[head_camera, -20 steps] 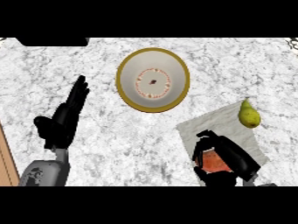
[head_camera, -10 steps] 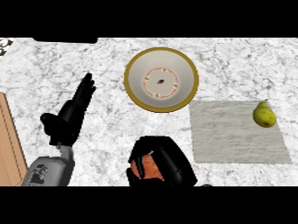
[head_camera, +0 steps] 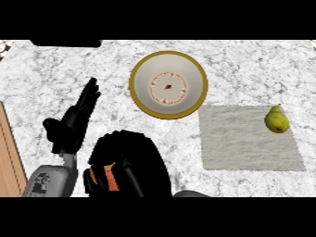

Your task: Pick the sweet potato from the placemat and place it in the bowl

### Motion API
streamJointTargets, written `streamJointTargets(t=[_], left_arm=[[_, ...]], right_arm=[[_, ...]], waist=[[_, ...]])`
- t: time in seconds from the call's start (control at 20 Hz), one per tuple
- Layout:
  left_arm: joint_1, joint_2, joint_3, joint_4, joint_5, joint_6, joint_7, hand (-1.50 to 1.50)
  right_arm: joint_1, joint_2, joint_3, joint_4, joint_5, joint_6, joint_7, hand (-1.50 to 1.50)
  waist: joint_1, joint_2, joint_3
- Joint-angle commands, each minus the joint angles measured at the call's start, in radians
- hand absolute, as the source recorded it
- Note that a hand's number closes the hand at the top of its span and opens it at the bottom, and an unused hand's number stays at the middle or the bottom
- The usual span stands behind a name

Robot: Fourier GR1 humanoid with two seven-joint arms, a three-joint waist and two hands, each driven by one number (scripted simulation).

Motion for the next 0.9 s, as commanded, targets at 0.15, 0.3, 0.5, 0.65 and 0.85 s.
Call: streamJointTargets(t=[0.15,0.3,0.5,0.65,0.85], left_arm=[[0.010,0.012,0.003,-0.027,-0.006,-0.001,0.000,0.00],[-0.003,-0.009,0.007,0.003,0.003,0.004,-0.014,0.00],[0.020,-0.014,-0.008,-0.009,-0.014,0.012,-0.012,0.00],[0.009,0.009,0.015,-0.004,0.010,-0.018,-0.014,0.00],[0.039,-0.021,-0.011,-0.009,-0.019,0.013,-0.043,0.00]], right_arm=[[-0.418,0.002,-0.061,0.040,0.052,0.030,0.438,1.50],[-0.571,0.002,-0.083,0.119,0.011,0.011,0.540,1.50],[-0.735,0.001,-0.179,0.213,-0.036,0.029,0.597,1.50],[-0.765,0.001,-0.148,0.321,-0.050,-0.008,0.584,1.50],[-0.809,0.001,-0.208,0.458,-0.126,-0.010,0.511,1.50]], waist=[[0.007,-0.002,-0.001],[0.007,0.004,0.000],[0.004,0.004,0.000],[0.000,0.007,0.001],[0.000,0.011,0.001]])
